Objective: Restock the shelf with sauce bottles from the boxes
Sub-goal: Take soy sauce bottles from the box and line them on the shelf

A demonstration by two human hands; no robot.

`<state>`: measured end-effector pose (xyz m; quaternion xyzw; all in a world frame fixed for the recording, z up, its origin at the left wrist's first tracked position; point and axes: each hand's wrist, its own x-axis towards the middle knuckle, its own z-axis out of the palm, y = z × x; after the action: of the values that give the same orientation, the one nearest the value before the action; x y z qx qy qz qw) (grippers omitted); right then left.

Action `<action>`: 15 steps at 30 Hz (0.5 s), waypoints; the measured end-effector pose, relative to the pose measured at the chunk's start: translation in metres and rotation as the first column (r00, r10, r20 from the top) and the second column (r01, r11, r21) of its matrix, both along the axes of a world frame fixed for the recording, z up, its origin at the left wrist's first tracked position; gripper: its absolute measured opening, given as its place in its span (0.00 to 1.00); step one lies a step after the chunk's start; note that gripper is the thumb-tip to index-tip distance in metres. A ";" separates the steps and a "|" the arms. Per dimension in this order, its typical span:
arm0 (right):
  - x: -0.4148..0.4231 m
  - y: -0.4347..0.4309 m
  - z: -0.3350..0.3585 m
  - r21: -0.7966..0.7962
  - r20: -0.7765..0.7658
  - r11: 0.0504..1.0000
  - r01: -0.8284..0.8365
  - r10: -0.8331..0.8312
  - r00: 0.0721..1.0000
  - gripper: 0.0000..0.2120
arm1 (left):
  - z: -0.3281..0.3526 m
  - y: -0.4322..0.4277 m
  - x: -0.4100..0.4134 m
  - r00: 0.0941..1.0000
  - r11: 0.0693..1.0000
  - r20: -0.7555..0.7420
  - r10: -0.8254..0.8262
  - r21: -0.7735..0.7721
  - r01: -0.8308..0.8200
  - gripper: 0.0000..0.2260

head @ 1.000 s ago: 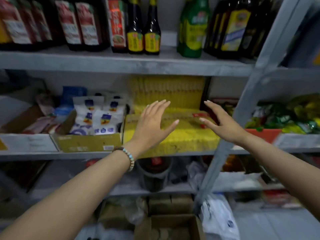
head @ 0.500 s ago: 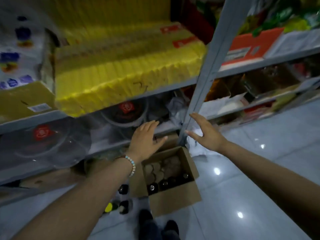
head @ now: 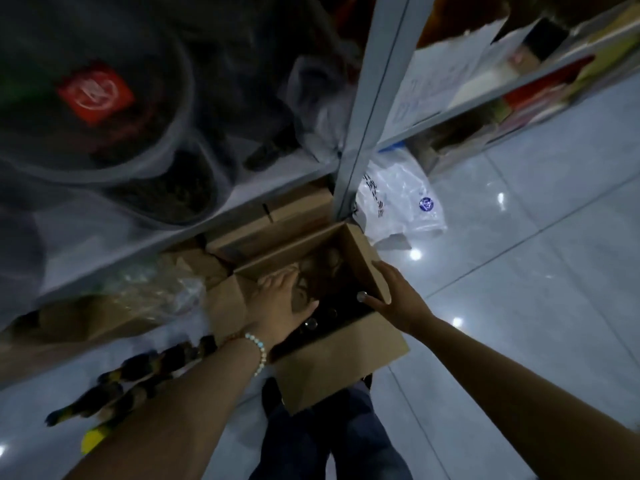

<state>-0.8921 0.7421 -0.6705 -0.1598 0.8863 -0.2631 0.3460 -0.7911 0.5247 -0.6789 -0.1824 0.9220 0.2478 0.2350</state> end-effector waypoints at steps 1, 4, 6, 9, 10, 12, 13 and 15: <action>0.002 0.004 -0.022 0.002 0.023 1.000 0.024 -0.024 0.999 0.34 | -0.020 0.005 -0.002 1.000 1.000 0.022 -0.012 0.005 0.012 0.36; 0.008 0.012 -0.081 0.011 0.100 0.995 0.096 -0.096 0.990 0.33 | -0.077 0.023 -0.007 0.996 0.999 0.087 -0.025 0.049 0.021 0.36; 0.010 0.014 -0.116 0.007 0.140 0.993 0.116 -0.116 0.983 0.32 | -0.112 0.036 -0.010 0.994 0.996 0.098 -0.038 0.081 0.030 0.35; 0.009 0.013 -0.159 0.001 0.132 0.993 0.121 -0.120 0.984 0.30 | -0.158 0.053 -0.014 0.992 0.991 0.103 -0.077 0.114 0.065 0.33; 0.008 0.012 -0.171 -0.001 0.123 0.994 0.111 -0.110 0.986 0.29 | -0.171 0.057 -0.015 0.990 0.989 0.111 -0.084 0.129 0.070 0.33; 0.004 0.010 -0.190 0.010 0.113 0.997 0.080 -0.081 0.990 0.28 | -0.192 0.064 -0.016 0.987 0.984 0.126 -0.097 0.159 0.077 0.32; 0.002 0.011 -0.198 0.026 0.115 0.997 0.071 -0.073 0.991 0.27 | -0.201 0.067 -0.016 0.985 0.981 0.135 -0.108 0.173 0.084 0.31; 0.000 0.012 -0.212 0.055 0.114 0.997 0.055 -0.061 0.992 0.25 | -0.216 0.070 -0.014 0.980 0.977 0.151 -0.130 0.187 0.101 0.29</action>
<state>-0.8919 0.7540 -0.8826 -0.1097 0.8756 -0.2590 0.3927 -0.8055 0.5950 -0.8946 -0.1260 0.8830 0.2995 0.3386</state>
